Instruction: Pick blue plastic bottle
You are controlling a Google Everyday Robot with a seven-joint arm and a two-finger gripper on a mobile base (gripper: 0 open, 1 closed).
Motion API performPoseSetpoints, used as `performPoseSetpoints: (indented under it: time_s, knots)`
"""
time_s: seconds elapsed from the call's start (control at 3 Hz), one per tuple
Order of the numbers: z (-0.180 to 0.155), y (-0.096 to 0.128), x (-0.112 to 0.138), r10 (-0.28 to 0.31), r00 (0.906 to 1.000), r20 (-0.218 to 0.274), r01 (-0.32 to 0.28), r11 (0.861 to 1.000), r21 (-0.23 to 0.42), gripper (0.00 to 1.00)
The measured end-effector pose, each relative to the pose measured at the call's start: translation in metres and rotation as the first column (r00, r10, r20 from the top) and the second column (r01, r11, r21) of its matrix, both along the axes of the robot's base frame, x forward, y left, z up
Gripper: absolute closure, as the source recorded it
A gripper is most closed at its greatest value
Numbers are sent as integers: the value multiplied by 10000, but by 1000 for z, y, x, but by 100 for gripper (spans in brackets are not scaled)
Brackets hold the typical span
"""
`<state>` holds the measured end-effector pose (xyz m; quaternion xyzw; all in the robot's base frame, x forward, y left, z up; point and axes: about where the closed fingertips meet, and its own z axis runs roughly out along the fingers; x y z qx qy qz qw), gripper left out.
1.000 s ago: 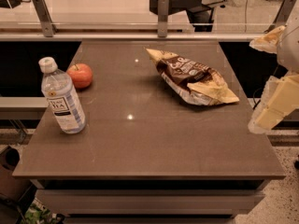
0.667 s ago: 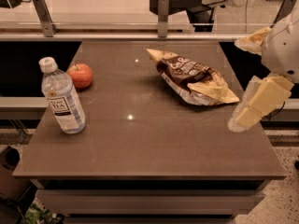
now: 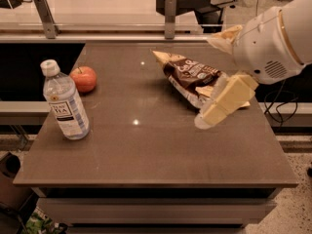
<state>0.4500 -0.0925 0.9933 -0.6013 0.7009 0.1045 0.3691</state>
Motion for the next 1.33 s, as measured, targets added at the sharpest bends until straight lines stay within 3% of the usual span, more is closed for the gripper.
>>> performPoseSetpoints:
  time_s: [0.33, 0.67, 1.0, 1.33]
  knots:
    - [-3, 33, -1, 491, 9988, 8, -490, 9953, 840, 0]
    - [-2, 72, -8, 927, 9957, -61, -901, 9799, 1780, 0]
    - [-2, 72, -8, 927, 9957, -59, -902, 9799, 1779, 0]
    - [-13, 78, 4, 971, 9953, 51, -957, 9685, 2299, 0]
